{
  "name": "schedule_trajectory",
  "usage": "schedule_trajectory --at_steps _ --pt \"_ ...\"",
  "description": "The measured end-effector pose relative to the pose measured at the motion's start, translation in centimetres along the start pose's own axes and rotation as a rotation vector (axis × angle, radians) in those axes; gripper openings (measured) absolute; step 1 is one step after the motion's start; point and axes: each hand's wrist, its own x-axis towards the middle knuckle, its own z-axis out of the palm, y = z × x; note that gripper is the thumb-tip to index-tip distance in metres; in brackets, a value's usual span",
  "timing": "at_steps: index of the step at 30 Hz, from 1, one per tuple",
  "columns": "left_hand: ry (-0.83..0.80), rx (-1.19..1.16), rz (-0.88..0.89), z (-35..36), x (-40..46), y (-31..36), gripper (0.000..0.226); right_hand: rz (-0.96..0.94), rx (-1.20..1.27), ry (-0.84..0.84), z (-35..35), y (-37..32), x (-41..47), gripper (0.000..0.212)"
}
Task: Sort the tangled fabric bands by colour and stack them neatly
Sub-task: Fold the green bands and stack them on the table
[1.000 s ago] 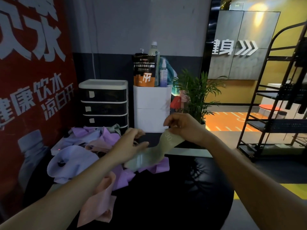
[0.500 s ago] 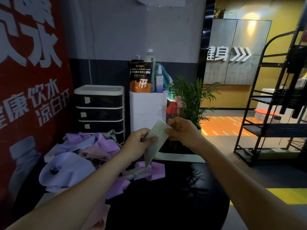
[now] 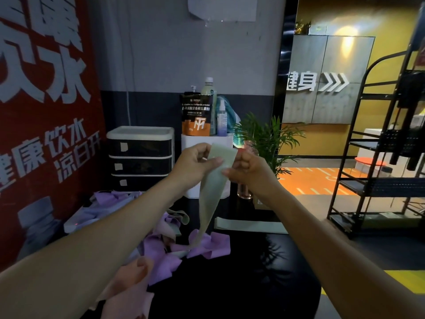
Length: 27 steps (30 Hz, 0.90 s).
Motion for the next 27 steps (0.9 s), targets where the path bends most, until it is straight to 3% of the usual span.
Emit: schedule_trajectory --at_steps 2,6,9,11,14,19,25,27 --pt "0.046 -0.073 -0.003 0.2 0.6 0.7 0.011 0.034 -0.081 -0.045 0.6 0.8 -0.3 0.031" --pt "0.15 -0.259 -0.078 0.3 1.7 1.3 0.012 0.069 -0.285 -0.157 0.9 2.7 -0.7 0.014" --pt "0.217 -0.356 -0.146 -0.2 1.9 0.9 0.013 0.146 -0.437 -0.19 -0.2 4.2 -1.1 0.02" --pt "0.286 -0.412 -0.198 -0.5 1.9 0.1 0.013 0.192 -0.461 -0.252 -1.1 5.2 -1.7 0.008" --pt "0.38 -0.504 -0.279 -0.6 1.7 -1.7 0.014 0.215 -0.5 -0.287 -2.5 6.4 -2.6 0.029" --pt "0.472 -0.596 -0.407 0.2 1.4 -5.4 0.015 0.175 -0.608 -0.292 -4.6 8.8 -3.4 0.002" --pt "0.565 -0.611 -0.512 1.5 1.8 -9.7 0.018 0.228 -0.742 -0.345 -7.1 11.8 -4.0 0.028" --pt "0.584 -0.604 -0.549 2.4 1.9 -11.0 0.012 0.259 -0.751 -0.318 -7.8 12.9 -4.1 0.023"
